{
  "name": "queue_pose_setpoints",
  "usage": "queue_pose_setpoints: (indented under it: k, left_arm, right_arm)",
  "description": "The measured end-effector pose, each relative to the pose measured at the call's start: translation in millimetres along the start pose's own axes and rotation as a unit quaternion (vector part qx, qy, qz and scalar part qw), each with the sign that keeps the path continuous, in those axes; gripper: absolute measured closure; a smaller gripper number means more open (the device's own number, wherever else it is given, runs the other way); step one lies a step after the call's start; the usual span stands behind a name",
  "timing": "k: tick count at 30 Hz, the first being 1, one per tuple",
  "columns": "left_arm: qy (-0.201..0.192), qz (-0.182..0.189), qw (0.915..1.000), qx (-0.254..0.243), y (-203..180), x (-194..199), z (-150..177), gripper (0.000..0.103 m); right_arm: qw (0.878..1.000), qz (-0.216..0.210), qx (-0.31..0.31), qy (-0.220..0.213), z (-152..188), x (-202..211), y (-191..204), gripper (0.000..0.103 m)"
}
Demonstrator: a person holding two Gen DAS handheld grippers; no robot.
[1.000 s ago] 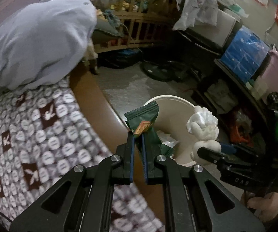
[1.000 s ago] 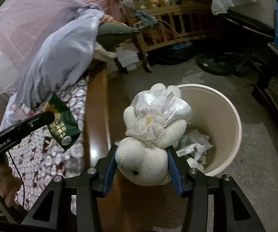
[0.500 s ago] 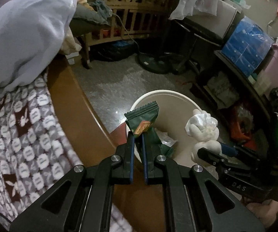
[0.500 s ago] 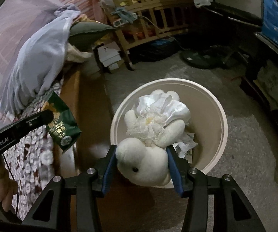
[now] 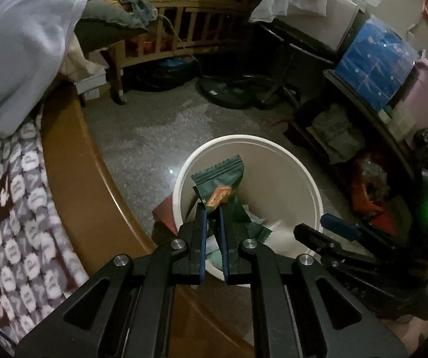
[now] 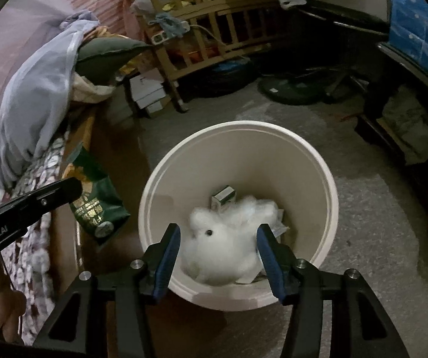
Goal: Collect trash
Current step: 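Open the right tool to drop the plush toy into the bin, then open the left tool to drop the green wrapper into the bin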
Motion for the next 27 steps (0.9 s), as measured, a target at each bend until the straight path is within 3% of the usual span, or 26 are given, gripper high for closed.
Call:
queue_pose_setpoints:
  k: [5,9,14,16,19,27]
  left_arm:
    - [0.002,-0.021,0.9996,-0.021,-1.1,-0.4,1.6,0.095]
    - [-0.007,-0.040,0.9989,-0.023,2.4,9.5,7.0,0.064]
    - [-0.031,-0.070,0.9967,-0.028,7.6,41.8,15.0,0.055]
    - [-0.046,-0.075,0.9958,-0.024,9.9,58.0,18.0,0.046]
    - [-0.073,-0.082,0.9938,-0.021,11.8,85.0,21.3,0.044]
    - [-0.126,-0.093,0.9875,-0.012,17.9,150.0,32.8,0.044]
  right_arm:
    - [1.000,-0.001,-0.009,-0.002,4.9,4.9,-2.1,0.046]
    - [1.000,0.000,-0.010,-0.012,14.3,13.6,1.6,0.046]
    - [0.999,0.009,-0.007,-0.044,20.7,39.1,9.6,0.046]
    - [0.998,0.010,-0.011,-0.061,22.9,52.4,12.7,0.044]
    - [0.996,0.008,-0.012,-0.083,26.1,70.7,17.8,0.032]
    - [0.993,0.022,0.021,-0.117,33.0,114.2,31.9,0.032]
Point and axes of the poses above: each gripper's, at about its wrist camera, not at the fingertips, and x roughly against the way its jaws point, y to its left, z to its underside, the point moved 8 cm from there along -x, roughly the way its jaws point, and after that the axes turned 10 degrees about z, right-handed, at the moved point
